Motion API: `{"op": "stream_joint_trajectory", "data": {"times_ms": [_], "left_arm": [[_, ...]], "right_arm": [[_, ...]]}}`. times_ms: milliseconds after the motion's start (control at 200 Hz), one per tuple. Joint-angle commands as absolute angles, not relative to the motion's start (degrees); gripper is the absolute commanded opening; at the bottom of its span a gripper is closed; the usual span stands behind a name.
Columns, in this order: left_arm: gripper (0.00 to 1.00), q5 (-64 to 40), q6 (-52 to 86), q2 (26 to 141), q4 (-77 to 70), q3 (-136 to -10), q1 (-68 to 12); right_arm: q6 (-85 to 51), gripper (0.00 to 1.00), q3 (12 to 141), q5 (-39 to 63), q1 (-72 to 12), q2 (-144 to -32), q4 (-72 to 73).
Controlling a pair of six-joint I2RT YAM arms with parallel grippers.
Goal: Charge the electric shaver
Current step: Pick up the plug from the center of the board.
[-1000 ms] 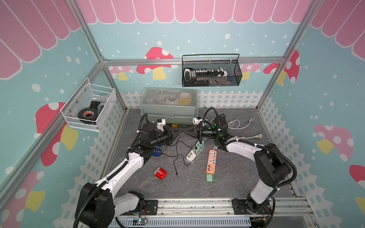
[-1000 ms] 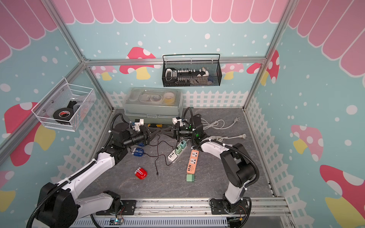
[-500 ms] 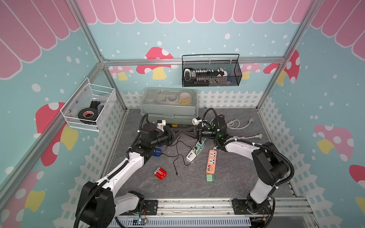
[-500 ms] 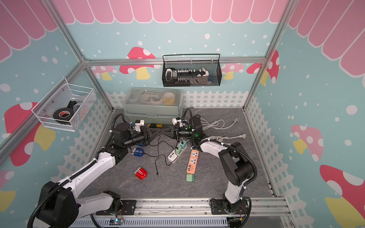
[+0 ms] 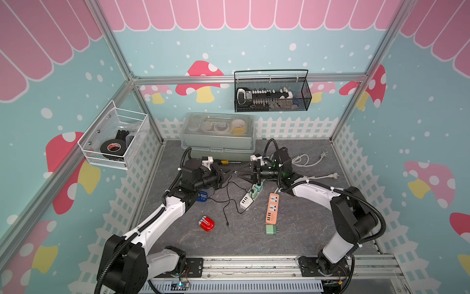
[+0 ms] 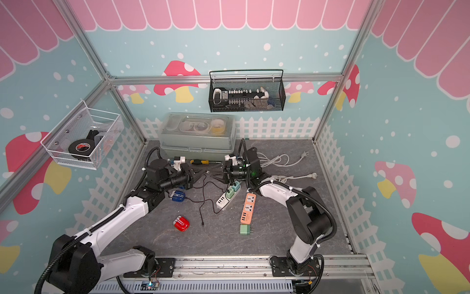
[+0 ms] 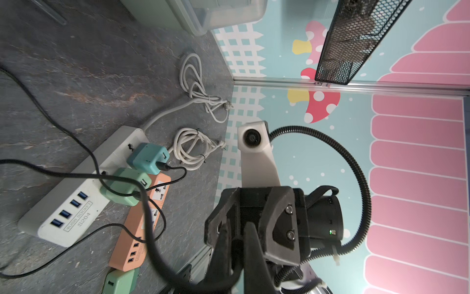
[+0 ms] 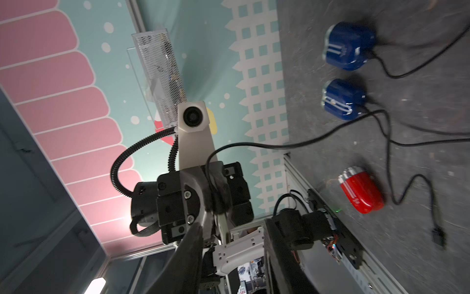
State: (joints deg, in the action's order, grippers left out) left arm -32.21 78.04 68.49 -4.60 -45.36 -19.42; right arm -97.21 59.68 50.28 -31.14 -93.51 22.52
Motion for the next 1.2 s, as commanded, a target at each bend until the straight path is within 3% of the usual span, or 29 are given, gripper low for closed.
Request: {"op": "stream_joint_trajectory", "data": {"times_ms": [0, 175, 340, 425, 650, 1196], "left_arm": [[0.00, -25.74, 79.43, 65.01, 1.09, -46.83, -19.60], [0.00, -20.70, 82.98, 62.03, 4.83, -45.38, -20.07], [0.00, -21.27, 84.03, 62.07, 5.27, -46.04, -20.55], [0.00, -21.62, 84.20, 61.62, 5.52, -45.84, -20.92], [0.00, -21.87, 84.16, 58.41, 7.95, -44.83, -21.34], [0.00, -22.02, 82.79, 56.17, 11.68, -46.58, -21.10]], "right_arm": [[-79.69, 0.46, 62.45, 39.22, -30.44, -84.88, -13.67], [-88.76, 0.46, 53.50, 29.11, -32.07, -75.14, -36.56], [-116.35, 0.49, 35.25, 18.90, -43.18, -62.10, -28.59], [-124.34, 0.51, 30.83, 14.93, -47.56, -59.83, -26.68], [-130.51, 0.57, 29.91, 9.33, -50.01, -62.06, -27.30], [-140.58, 0.59, 27.59, 4.46, -49.62, -65.55, -23.07]]}}
